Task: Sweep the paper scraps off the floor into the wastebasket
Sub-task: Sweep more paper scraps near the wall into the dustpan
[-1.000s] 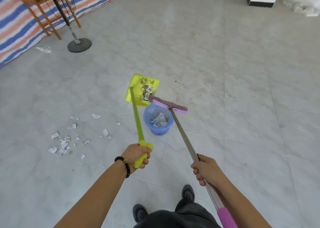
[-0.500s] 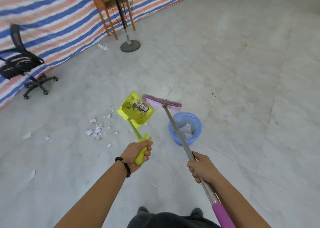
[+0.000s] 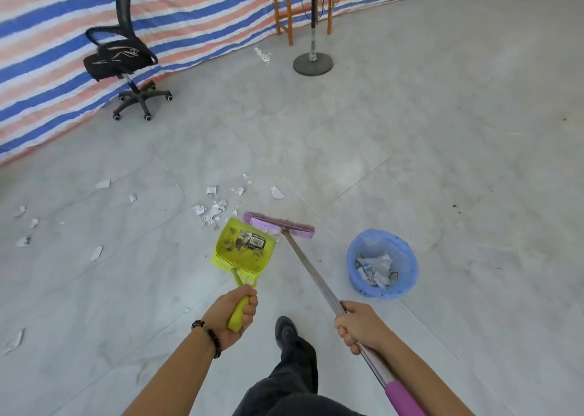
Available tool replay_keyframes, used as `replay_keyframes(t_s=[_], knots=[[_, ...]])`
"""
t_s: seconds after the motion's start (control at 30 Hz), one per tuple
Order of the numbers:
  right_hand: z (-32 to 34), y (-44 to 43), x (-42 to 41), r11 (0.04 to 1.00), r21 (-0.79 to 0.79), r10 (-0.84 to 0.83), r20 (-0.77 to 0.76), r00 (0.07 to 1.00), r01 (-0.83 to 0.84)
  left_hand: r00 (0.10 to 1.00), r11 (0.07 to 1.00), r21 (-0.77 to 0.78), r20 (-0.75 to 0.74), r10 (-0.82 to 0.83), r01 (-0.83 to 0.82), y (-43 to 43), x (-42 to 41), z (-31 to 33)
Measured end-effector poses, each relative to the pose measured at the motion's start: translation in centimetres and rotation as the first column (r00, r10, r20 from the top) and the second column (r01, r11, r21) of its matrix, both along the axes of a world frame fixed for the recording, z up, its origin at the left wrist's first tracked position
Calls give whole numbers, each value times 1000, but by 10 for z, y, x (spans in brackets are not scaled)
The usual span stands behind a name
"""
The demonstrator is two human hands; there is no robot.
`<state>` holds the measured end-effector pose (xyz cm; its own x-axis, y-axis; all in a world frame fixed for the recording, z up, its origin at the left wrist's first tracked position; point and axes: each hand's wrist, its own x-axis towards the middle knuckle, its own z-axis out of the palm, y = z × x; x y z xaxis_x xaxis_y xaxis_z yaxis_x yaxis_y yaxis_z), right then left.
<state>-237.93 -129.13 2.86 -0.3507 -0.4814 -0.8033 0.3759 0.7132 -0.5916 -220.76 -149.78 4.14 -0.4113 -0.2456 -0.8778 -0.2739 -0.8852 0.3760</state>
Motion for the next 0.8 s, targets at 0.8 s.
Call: replay_keyframes(t_s=[0.8], knots=[[-46, -415, -228, 891, 151, 454, -262, 852, -428, 939, 995, -10, 332, 93, -95, -230, -98, -49]])
